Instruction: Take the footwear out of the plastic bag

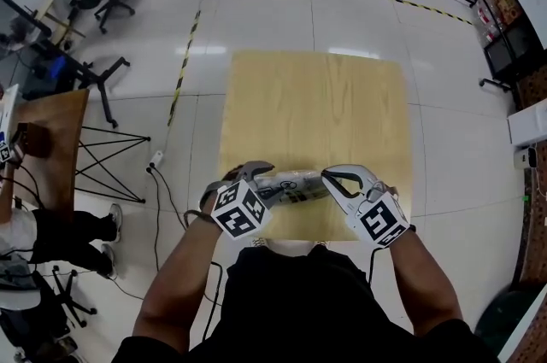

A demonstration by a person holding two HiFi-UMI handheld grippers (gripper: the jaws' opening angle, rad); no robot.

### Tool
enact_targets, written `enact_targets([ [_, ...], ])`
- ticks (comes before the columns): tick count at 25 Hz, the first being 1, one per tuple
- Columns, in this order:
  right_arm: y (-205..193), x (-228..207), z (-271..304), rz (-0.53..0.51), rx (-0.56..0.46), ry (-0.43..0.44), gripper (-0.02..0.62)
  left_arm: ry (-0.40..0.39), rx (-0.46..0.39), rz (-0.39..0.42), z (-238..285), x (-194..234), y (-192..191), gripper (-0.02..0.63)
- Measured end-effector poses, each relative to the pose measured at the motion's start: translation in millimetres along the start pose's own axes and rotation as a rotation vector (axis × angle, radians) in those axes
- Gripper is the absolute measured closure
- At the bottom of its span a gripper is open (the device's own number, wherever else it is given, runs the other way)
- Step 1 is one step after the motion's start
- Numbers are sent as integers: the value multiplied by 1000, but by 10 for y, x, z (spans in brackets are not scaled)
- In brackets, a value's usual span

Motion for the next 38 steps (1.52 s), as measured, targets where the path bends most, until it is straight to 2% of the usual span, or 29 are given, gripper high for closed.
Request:
enact_targets([
  [2,-9,22,-12,16,2,-9,591,-23,-5,0,19,-15,1,424],
  [4,-16,27,-27,50,-7,-14,591,-9,-11,14,-8,-25,16,491],
  [5,-27,30,-37,65,-10,-18,589,8,-11,33,-23,-24,31,500],
  [7,-58,49,-42,71,-4,-29,589,62,1,103,-48,-12,71,520],
  [11,-204,182,-22,61,67,-38,580,232,70,326,-2,-149,97,534],
  [13,-301,295,-10,42,114,-42,584,272,88,345,42,-307,53,534],
  [15,-412,426,-10,30,157,-38,584,209,85,265,58,-491,-27,529],
  [17,-539,555,-16,51,183,-27,586,99,56,141,44,-660,-131,522],
  [19,-682,669,-9,85,211,-12,584,3,50,52,59,-797,-236,522],
  [21,-844,773,30,112,265,1,574,-68,88,29,130,-905,-333,517],
  [23,-1006,858,80,139,328,15,552,-101,132,41,211,-975,-400,515],
  [27,-1157,924,44,211,378,40,463,-110,139,32,235,-991,-388,523],
  [30,-1146,836,-109,284,344,-8,460,-93,82,-2,168,-932,-311,528],
  [33,-1064,695,-237,370,285,-89,460,-14,50,-51,179,-828,-238,528],
  [36,-953,574,-148,407,274,-157,481,41,91,-114,336,-741,-264,542],
  [38,-970,543,39,424,310,-149,494,46,158,-131,462,-725,-346,545],
])
Point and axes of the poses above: the fingertips, and each gripper's own axes: z forward along the fingers, x to its left, y out of its top, the point moved 10 cm from there along -z, backward along the fingers, and after that the axes turned 3 degrees about y, right-handed, at the moved point
